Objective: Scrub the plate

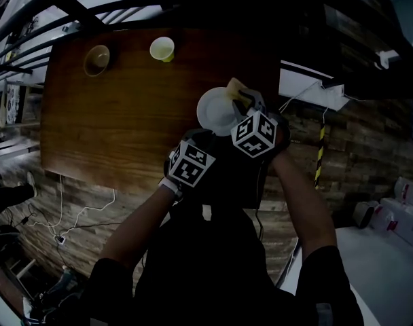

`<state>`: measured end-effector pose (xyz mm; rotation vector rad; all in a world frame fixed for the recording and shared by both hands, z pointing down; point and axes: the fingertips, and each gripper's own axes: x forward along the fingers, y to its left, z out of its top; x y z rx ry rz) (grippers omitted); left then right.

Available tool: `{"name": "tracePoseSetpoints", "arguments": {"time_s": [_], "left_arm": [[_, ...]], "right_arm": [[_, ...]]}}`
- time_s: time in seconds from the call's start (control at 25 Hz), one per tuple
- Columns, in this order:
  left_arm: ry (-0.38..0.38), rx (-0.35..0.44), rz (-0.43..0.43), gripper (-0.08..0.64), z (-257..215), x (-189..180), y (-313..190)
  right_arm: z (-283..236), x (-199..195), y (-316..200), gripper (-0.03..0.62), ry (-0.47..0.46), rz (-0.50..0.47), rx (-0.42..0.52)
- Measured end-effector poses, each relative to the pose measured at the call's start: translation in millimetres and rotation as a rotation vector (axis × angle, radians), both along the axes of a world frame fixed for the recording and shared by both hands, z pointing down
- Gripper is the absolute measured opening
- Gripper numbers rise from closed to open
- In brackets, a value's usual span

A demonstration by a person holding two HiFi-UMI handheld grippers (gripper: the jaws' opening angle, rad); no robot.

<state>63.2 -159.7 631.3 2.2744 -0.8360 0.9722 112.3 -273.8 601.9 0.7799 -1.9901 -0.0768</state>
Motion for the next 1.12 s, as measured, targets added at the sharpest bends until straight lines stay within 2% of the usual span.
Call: {"name": "tracePoseSetpoints", "arguments": {"time_s": [0.12, 0.24, 0.4, 0.56, 0.8, 0.92, 1.12], "left_arm": [[0.007, 0.005, -0.001, 0.037, -1.5, 0.6, 4.6], [0.001, 0.003, 0.006, 0.037, 1.0, -0.7, 10.1], [-0.012, 0.000, 0.024, 0.037, 4.8, -7.7, 17.0], [0.003, -0.002, -0.001, 0.037, 3.5, -15.0, 23.0], [0.000, 0.007, -0.014, 0.037, 4.3, -19.1, 26.7], [0.001, 0.013, -0.013, 0.037, 2.7, -18.3, 22.2], [0.017, -0.004, -0.009, 0.037, 2.7, -10.8, 20.9]], "right_arm": [[-9.6, -12.3, 1.8, 0.126, -0.060, 0.031, -0.001], [-8.0, -41.2, 14.3, 0.126, -0.115, 0.009, -0.040], [-3.2, -81.1, 28.5, 0.126, -0.131, -0.072, -0.044], [2.7, -100.9, 30.0, 0.126, -0.111, -0.130, -0.043], [17.1, -84.3, 28.0, 0.126, -0.037, -0.122, -0.102], [17.9, -60.2, 22.7, 0.126, -0.015, -0.060, -0.108], [14.3, -18.1, 20.6, 0.126, -0.031, 0.045, -0.122]]}}
